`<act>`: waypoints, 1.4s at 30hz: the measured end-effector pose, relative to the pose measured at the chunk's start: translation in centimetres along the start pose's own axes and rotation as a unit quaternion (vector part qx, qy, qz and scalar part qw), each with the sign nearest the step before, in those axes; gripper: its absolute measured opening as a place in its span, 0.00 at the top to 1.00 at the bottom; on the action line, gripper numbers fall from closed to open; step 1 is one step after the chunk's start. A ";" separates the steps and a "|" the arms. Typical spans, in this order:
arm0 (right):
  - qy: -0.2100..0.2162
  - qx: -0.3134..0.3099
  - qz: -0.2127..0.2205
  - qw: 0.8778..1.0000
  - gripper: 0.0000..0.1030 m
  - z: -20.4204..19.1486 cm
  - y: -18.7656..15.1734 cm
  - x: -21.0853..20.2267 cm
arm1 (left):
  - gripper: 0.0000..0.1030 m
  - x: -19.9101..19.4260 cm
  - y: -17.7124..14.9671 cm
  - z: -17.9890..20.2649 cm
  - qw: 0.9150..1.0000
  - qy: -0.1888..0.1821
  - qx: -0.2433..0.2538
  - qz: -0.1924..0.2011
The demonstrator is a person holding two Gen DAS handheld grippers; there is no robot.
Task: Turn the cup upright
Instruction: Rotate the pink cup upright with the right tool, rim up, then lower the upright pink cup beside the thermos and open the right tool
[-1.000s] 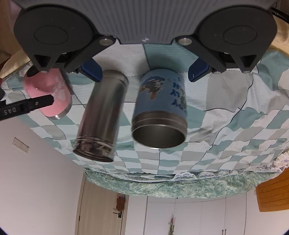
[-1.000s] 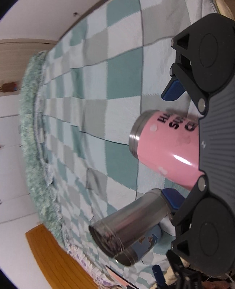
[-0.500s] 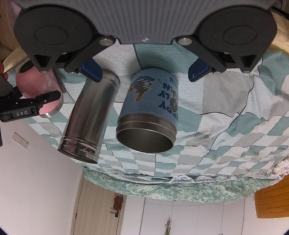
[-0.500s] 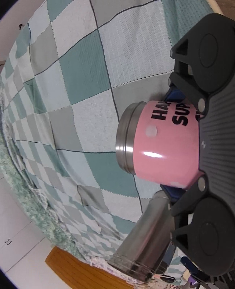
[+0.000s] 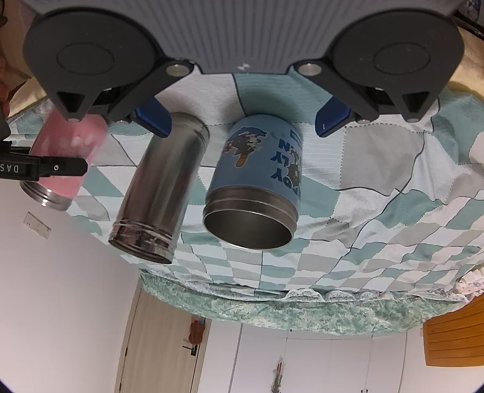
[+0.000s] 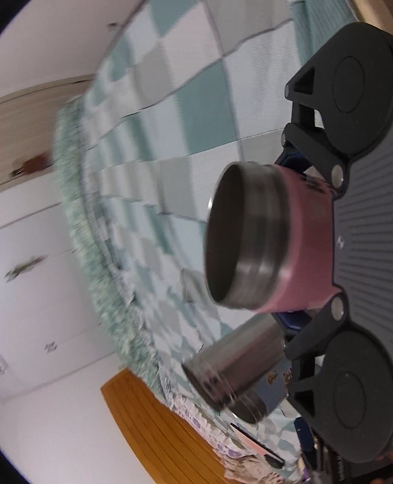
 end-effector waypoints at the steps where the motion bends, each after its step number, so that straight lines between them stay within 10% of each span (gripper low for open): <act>1: -0.002 -0.009 0.014 1.000 0.18 -0.3 0.2 -0.3 | 0.00 -0.1 0.0 0.1 1.000 0.001 -0.001 0.003; 10: -0.061 -0.111 0.109 0.986 0.18 -3.5 2.6 0.7 | 0.00 -1.3 0.4 0.4 0.999 0.010 -0.013 0.033; 24: -0.088 -0.167 0.102 0.977 0.17 -4.2 -0.8 4.2 | 0.00 -1.9 -0.1 0.7 0.998 0.031 0.002 0.061; 28: -0.081 -0.157 0.122 0.977 0.00 -3.7 -0.8 2.5 | 0.00 -2.7 -0.2 1.4 0.996 0.027 0.013 0.081; 42: -0.056 -0.172 0.227 0.957 0.00 -3.0 -7.9 -7.6 | 0.00 -5.3 -4.8 5.4 0.981 0.008 0.058 0.186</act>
Point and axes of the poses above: each gripper's, at about its wrist camera, not at the fingertips, and x roughly the way its jaws point, z to its right, y to its top, the point moved 5 cm from there along x, roughly the way its jaws point, and after that the axes turned 6 degrees about -y, right-handed, at the moved point
